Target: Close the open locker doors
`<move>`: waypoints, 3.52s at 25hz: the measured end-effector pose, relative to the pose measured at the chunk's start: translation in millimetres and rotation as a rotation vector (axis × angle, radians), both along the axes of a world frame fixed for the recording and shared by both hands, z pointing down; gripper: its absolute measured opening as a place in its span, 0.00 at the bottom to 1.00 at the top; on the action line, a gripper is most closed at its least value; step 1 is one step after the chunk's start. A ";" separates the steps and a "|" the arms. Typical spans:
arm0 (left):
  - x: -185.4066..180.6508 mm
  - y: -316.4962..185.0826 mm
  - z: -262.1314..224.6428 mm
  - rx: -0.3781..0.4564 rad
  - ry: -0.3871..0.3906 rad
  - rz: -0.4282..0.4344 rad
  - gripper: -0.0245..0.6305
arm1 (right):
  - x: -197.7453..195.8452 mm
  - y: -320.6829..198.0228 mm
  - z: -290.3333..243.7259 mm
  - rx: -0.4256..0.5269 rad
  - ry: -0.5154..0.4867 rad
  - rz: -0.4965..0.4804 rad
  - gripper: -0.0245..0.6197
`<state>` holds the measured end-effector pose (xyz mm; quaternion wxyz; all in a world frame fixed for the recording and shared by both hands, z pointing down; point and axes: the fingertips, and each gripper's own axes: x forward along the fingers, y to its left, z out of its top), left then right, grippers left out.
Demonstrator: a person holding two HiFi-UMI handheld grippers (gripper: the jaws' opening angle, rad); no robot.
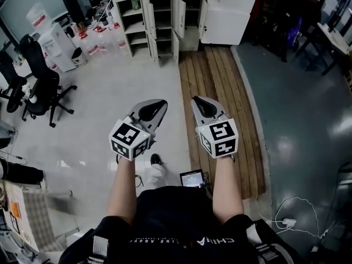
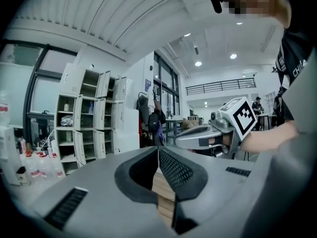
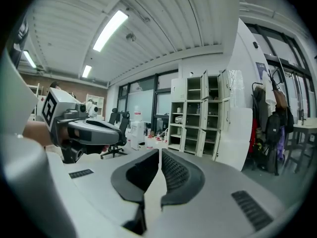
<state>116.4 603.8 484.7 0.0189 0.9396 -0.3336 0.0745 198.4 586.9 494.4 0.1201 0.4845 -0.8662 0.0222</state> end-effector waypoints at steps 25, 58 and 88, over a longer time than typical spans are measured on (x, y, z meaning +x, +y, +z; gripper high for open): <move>-134.8 -272.2 12.3 -0.015 -0.002 0.149 0.07 | -152.7 -266.3 -1.9 -0.067 0.065 0.075 0.10; -2.6 -649.5 -23.0 0.112 -0.087 -0.018 0.07 | -4.4 -657.1 -25.1 -0.062 -0.129 -0.015 0.10; -152.2 -1012.7 -49.4 0.151 0.003 0.151 0.07 | -169.1 -1005.8 -26.9 -0.126 0.019 0.105 0.10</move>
